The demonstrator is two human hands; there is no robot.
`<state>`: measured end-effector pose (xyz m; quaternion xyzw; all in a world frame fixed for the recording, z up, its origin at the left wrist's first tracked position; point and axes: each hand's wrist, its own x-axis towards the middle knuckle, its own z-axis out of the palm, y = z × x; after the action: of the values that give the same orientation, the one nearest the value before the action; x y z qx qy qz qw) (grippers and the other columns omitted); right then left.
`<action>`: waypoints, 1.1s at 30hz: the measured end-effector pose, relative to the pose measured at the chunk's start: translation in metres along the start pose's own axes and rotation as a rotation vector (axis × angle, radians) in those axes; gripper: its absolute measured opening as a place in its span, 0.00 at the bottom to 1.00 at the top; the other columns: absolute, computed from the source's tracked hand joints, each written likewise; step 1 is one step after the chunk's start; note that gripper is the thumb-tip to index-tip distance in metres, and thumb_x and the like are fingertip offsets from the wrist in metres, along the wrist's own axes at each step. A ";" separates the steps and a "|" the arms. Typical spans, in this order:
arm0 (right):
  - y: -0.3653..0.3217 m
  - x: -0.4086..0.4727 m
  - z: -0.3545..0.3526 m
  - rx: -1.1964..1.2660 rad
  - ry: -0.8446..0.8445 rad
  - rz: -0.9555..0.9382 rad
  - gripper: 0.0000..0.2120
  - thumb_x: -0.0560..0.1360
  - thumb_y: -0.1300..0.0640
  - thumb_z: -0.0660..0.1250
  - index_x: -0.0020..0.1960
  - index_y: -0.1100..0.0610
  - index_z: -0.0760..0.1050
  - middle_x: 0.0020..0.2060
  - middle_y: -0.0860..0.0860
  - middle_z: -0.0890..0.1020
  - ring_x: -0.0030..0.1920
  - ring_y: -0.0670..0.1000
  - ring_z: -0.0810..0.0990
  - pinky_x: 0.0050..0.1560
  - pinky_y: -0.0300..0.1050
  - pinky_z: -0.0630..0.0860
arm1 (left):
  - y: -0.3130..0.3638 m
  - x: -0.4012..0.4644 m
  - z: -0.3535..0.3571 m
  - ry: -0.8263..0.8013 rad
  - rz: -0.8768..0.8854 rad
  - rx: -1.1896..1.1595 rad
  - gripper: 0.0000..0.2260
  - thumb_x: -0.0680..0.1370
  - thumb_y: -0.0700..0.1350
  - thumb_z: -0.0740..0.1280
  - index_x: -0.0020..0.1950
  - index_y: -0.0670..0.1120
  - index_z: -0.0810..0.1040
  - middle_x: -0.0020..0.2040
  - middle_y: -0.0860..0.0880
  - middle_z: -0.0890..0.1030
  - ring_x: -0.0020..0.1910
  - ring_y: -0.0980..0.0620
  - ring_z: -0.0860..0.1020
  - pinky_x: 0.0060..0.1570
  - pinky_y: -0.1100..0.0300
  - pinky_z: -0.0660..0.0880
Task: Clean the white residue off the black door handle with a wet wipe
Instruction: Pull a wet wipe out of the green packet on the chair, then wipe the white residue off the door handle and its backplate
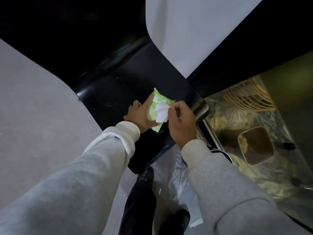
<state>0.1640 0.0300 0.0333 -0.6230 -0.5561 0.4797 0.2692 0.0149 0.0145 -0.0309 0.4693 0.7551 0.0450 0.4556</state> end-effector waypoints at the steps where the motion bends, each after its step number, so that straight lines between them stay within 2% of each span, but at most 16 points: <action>1: -0.003 -0.003 -0.006 0.066 0.012 0.047 0.07 0.76 0.59 0.63 0.40 0.54 0.72 0.35 0.54 0.78 0.36 0.46 0.74 0.38 0.43 0.74 | -0.002 -0.004 -0.002 -0.016 0.001 -0.057 0.50 0.64 0.64 0.76 0.74 0.75 0.44 0.63 0.47 0.66 0.63 0.41 0.71 0.62 0.36 0.72; 3: -0.014 -0.008 -0.024 0.238 0.038 0.126 0.08 0.75 0.58 0.63 0.37 0.52 0.73 0.37 0.57 0.79 0.39 0.50 0.76 0.43 0.52 0.77 | -0.001 -0.020 -0.006 -0.027 0.010 -0.073 0.50 0.65 0.64 0.75 0.74 0.75 0.42 0.65 0.47 0.65 0.65 0.42 0.70 0.65 0.36 0.70; 4: -0.020 -0.011 -0.033 0.351 0.040 0.160 0.10 0.76 0.59 0.62 0.36 0.52 0.73 0.35 0.55 0.78 0.39 0.50 0.76 0.45 0.52 0.77 | 0.000 -0.028 -0.007 -0.018 0.006 -0.045 0.49 0.66 0.63 0.75 0.74 0.74 0.42 0.67 0.48 0.65 0.66 0.43 0.69 0.66 0.36 0.68; 6: -0.035 -0.019 -0.054 0.608 0.017 0.224 0.15 0.78 0.65 0.60 0.34 0.54 0.73 0.31 0.50 0.76 0.37 0.47 0.75 0.46 0.50 0.77 | 0.016 -0.049 -0.010 0.041 0.043 -0.072 0.44 0.68 0.58 0.73 0.77 0.69 0.50 0.69 0.49 0.65 0.68 0.44 0.67 0.68 0.37 0.67; 7: -0.042 -0.024 -0.066 0.721 -0.005 0.259 0.16 0.78 0.67 0.59 0.34 0.55 0.72 0.31 0.50 0.76 0.37 0.48 0.76 0.49 0.53 0.78 | 0.027 -0.060 -0.012 0.074 0.084 -0.149 0.40 0.68 0.54 0.72 0.76 0.65 0.57 0.69 0.50 0.66 0.69 0.45 0.68 0.69 0.40 0.67; 9: -0.053 -0.033 -0.089 0.891 -0.041 0.327 0.17 0.78 0.68 0.58 0.33 0.56 0.73 0.34 0.53 0.80 0.42 0.53 0.80 0.57 0.62 0.77 | 0.056 -0.083 -0.019 0.116 0.160 -0.379 0.32 0.70 0.44 0.68 0.74 0.57 0.68 0.68 0.51 0.70 0.69 0.49 0.70 0.69 0.48 0.70; 12: -0.068 -0.052 -0.133 1.036 -0.034 0.390 0.18 0.78 0.65 0.59 0.32 0.55 0.76 0.38 0.54 0.84 0.49 0.58 0.83 0.55 0.64 0.80 | 0.108 -0.124 -0.035 -0.011 0.185 -0.914 0.28 0.66 0.35 0.61 0.65 0.52 0.73 0.62 0.47 0.77 0.60 0.48 0.78 0.59 0.48 0.76; 14: -0.075 -0.067 -0.164 1.114 -0.030 0.410 0.11 0.77 0.63 0.60 0.37 0.56 0.75 0.44 0.57 0.84 0.53 0.61 0.83 0.53 0.63 0.80 | 0.140 -0.150 -0.037 -0.173 0.170 -1.224 0.26 0.64 0.36 0.58 0.61 0.48 0.73 0.59 0.45 0.79 0.58 0.46 0.80 0.60 0.46 0.75; 16: -0.082 -0.085 -0.199 1.160 -0.010 0.414 0.07 0.77 0.62 0.60 0.42 0.56 0.73 0.48 0.58 0.84 0.52 0.61 0.84 0.51 0.61 0.81 | 0.173 -0.177 -0.029 -0.247 0.177 -1.339 0.16 0.70 0.41 0.61 0.58 0.48 0.73 0.55 0.46 0.81 0.56 0.46 0.81 0.62 0.47 0.74; 18: -0.085 -0.104 -0.232 1.189 0.000 0.398 0.06 0.76 0.62 0.59 0.43 0.56 0.72 0.49 0.59 0.84 0.52 0.62 0.84 0.48 0.59 0.81 | 0.202 -0.198 -0.015 -0.261 0.167 -1.399 0.11 0.75 0.47 0.64 0.56 0.47 0.74 0.52 0.47 0.82 0.55 0.46 0.81 0.64 0.46 0.73; 20: -0.085 -0.127 -0.268 1.201 0.034 0.366 0.07 0.76 0.63 0.58 0.42 0.56 0.72 0.48 0.59 0.83 0.54 0.63 0.82 0.47 0.58 0.81 | 0.229 -0.216 0.005 -0.258 0.175 -1.416 0.08 0.79 0.45 0.66 0.56 0.44 0.77 0.50 0.45 0.82 0.55 0.44 0.80 0.64 0.46 0.74; 23: -0.075 -0.166 -0.319 1.193 0.132 0.349 0.08 0.78 0.62 0.56 0.43 0.56 0.72 0.48 0.60 0.84 0.52 0.62 0.83 0.47 0.55 0.80 | 0.267 -0.244 0.040 -0.241 0.225 -1.370 0.06 0.81 0.39 0.66 0.56 0.40 0.79 0.45 0.43 0.81 0.44 0.46 0.79 0.43 0.56 0.77; 25: -0.062 -0.192 -0.352 1.183 0.208 0.353 0.09 0.79 0.62 0.55 0.44 0.57 0.72 0.48 0.60 0.84 0.50 0.61 0.84 0.44 0.54 0.81 | 0.291 -0.264 0.066 -0.239 0.212 -1.359 0.09 0.81 0.37 0.65 0.61 0.37 0.78 0.46 0.43 0.82 0.39 0.51 0.81 0.37 0.61 0.78; 27: -0.046 -0.217 -0.380 1.146 0.299 0.377 0.08 0.82 0.60 0.58 0.46 0.58 0.72 0.52 0.63 0.84 0.51 0.61 0.84 0.43 0.55 0.82 | 0.311 -0.284 0.090 -0.255 0.223 -1.334 0.11 0.81 0.36 0.64 0.62 0.35 0.77 0.46 0.42 0.82 0.38 0.52 0.81 0.39 0.60 0.78; 30: -0.028 -0.255 -0.416 1.088 0.365 0.370 0.12 0.81 0.50 0.63 0.51 0.60 0.72 0.54 0.62 0.84 0.54 0.60 0.84 0.47 0.53 0.82 | 0.338 -0.314 0.120 -0.271 0.240 -1.251 0.07 0.80 0.35 0.65 0.54 0.39 0.81 0.43 0.45 0.83 0.41 0.49 0.81 0.39 0.59 0.78; 33: -0.020 -0.286 -0.443 0.913 0.443 0.298 0.11 0.74 0.64 0.73 0.54 0.61 0.75 0.53 0.61 0.83 0.51 0.59 0.84 0.46 0.53 0.82 | 0.363 -0.344 0.140 -0.289 0.275 -1.160 0.03 0.79 0.37 0.68 0.51 0.39 0.80 0.41 0.46 0.84 0.40 0.49 0.82 0.39 0.58 0.79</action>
<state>0.5753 -0.1492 0.3105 -0.6011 -0.1257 0.5631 0.5530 0.4088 -0.0924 0.2900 0.2392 0.4706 0.4430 0.7246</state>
